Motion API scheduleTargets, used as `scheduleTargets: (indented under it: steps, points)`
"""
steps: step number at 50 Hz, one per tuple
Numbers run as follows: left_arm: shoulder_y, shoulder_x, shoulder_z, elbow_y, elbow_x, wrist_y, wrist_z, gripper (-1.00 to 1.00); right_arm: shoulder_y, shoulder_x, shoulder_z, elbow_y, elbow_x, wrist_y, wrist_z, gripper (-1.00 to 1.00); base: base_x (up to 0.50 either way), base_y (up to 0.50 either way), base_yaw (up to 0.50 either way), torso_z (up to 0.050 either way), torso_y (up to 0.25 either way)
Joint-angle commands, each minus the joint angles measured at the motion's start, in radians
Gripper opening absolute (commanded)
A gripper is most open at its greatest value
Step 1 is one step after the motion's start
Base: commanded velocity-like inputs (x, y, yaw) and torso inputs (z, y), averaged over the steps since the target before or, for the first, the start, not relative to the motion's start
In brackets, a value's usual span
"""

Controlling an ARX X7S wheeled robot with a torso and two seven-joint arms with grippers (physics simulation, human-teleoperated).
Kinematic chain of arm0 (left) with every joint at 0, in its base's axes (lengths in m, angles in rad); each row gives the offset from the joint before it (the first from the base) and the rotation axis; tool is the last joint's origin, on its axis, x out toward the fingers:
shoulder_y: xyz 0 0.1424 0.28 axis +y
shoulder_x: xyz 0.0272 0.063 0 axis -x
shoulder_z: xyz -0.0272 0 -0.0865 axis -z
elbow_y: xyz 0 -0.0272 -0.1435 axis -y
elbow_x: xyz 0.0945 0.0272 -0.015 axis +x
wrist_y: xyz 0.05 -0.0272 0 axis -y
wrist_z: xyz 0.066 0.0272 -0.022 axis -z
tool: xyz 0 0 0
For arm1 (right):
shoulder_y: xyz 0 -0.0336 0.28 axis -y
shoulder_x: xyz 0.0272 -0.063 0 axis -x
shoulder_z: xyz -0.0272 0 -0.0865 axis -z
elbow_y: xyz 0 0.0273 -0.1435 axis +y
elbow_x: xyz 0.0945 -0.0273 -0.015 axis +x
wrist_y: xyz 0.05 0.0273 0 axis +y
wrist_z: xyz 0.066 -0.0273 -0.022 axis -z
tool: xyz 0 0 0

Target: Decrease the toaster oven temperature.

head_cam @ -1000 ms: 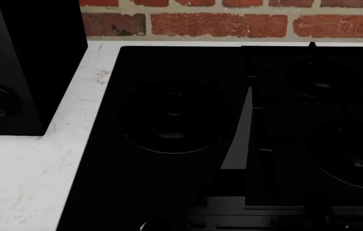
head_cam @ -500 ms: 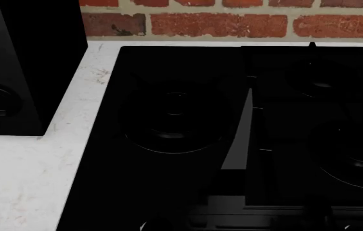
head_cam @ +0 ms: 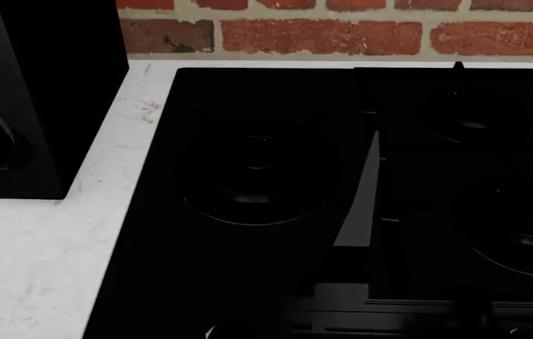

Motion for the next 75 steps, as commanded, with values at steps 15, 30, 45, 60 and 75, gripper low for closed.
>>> scheduleTargets:
  steps: [15, 30, 45, 60, 75]
  points:
    - [0.020, 0.027, 0.021, -0.158, 0.009, 0.069, -0.012, 1.00, -0.019, -0.010, 0.011, 0.074, 0.002, -0.056, -0.012, 1.00, 0.00, 0.00, 0.00, 0.000, 0.000]
    - [0.044, 0.018, 0.007, -0.181, -0.012, 0.080, -0.043, 1.00, 0.002, -0.007, -0.011, 0.064, -0.003, -0.027, -0.002, 1.00, 0.00, 0.00, 0.00, 0.000, 0.000]
    - [0.025, 0.025, -0.003, -0.258, -0.037, 0.102, -0.088, 1.00, 0.003, -0.002, -0.019, 0.053, -0.008, -0.011, 0.013, 1.00, 0.00, 0.00, 0.00, 0.000, 0.000]
    - [0.020, 0.028, -0.004, -0.290, -0.048, 0.111, -0.103, 1.00, 0.008, 0.001, -0.023, 0.065, -0.006, -0.015, 0.021, 1.00, 0.00, 0.00, 0.00, 0.000, 0.000]
    - [0.021, 0.027, -0.001, -0.303, -0.052, 0.117, -0.111, 1.00, 0.009, 0.007, -0.027, 0.072, -0.003, -0.020, 0.026, 1.00, 0.00, 0.00, 0.00, 0.000, 0.000]
